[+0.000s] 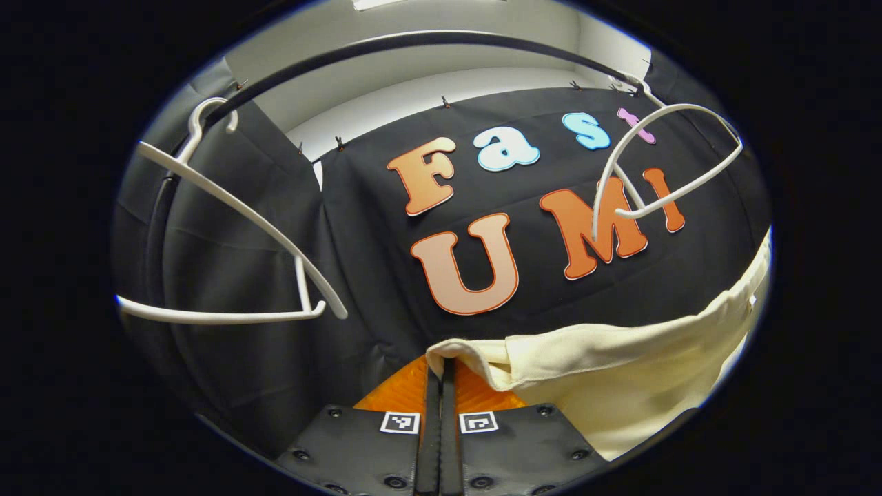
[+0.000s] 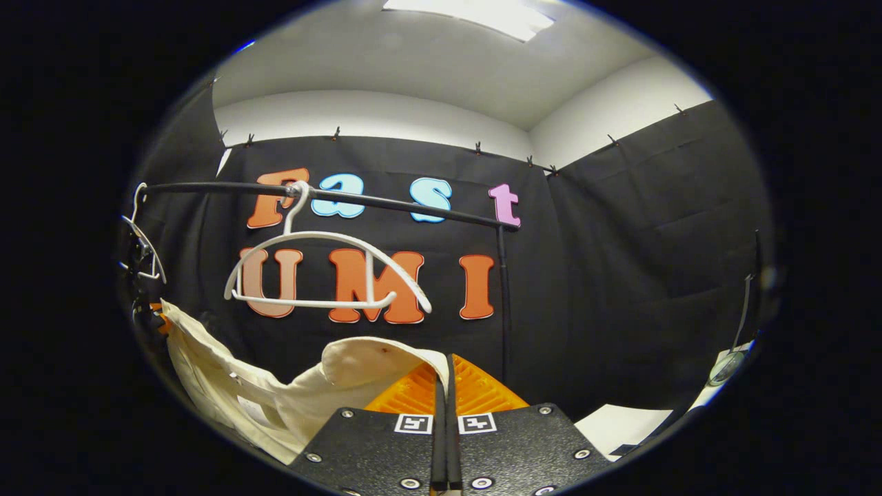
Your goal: Grasp the clothes on the hanger with both hands and then place them into the laundry hamper below.
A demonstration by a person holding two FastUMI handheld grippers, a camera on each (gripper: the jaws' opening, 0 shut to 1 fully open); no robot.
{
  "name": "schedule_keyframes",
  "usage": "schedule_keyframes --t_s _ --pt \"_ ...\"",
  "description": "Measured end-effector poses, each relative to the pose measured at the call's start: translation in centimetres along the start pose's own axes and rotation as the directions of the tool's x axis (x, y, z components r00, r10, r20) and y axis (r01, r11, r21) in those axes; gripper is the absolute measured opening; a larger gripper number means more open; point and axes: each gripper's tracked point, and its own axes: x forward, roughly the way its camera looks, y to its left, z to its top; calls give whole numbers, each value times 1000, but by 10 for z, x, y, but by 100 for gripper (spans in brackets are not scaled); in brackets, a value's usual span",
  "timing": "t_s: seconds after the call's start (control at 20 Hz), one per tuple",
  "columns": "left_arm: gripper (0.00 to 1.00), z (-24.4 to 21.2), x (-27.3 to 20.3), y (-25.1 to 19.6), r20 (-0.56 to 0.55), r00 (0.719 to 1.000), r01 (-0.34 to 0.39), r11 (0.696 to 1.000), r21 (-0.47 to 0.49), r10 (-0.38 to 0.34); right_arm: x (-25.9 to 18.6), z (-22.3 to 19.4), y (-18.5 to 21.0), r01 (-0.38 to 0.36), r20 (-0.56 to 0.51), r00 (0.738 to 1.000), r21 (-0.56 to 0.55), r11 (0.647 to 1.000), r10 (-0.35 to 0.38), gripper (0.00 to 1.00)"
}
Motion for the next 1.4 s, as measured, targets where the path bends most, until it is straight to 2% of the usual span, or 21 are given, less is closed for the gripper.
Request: schedule_keyframes --t_s 0.2,0.4,0.65,0.8,1.0,1.15,1.4 --pt "7 3 -38 -9 -16 998 58 997 -50 -58 -25 8 37 -78 4 997 12 997 78 0" --pt "7 -9 -80 -23 -51 991 121 987 -109 -127 -40 -3 80 -166 -36 985 52 985 168 0" --pt "7 -25 -113 -53 -90 960 233 935 -269 -265 -51 -27 124 -227 -89 968 103 968 236 0" --pt "7 -28 -117 -71 -94 943 281 915 -289 -320 -58 -43 148 -265 -133 951 114 958 279 0" --pt "7 -40 -138 -110 -118 892 385 868 -313 -437 -64 -84 174 -295 -224 922 119 948 316 0" --pt "9 -57 -162 -140 -153 841 445 824 -350 -519 -79 -113 198 -317 -307 882 174 932 357 0" --pt "7 -89 -196 -168 -205 779 488 778 -395 -592 -105 -168 217 -332 -425 822 183 925 379 0"
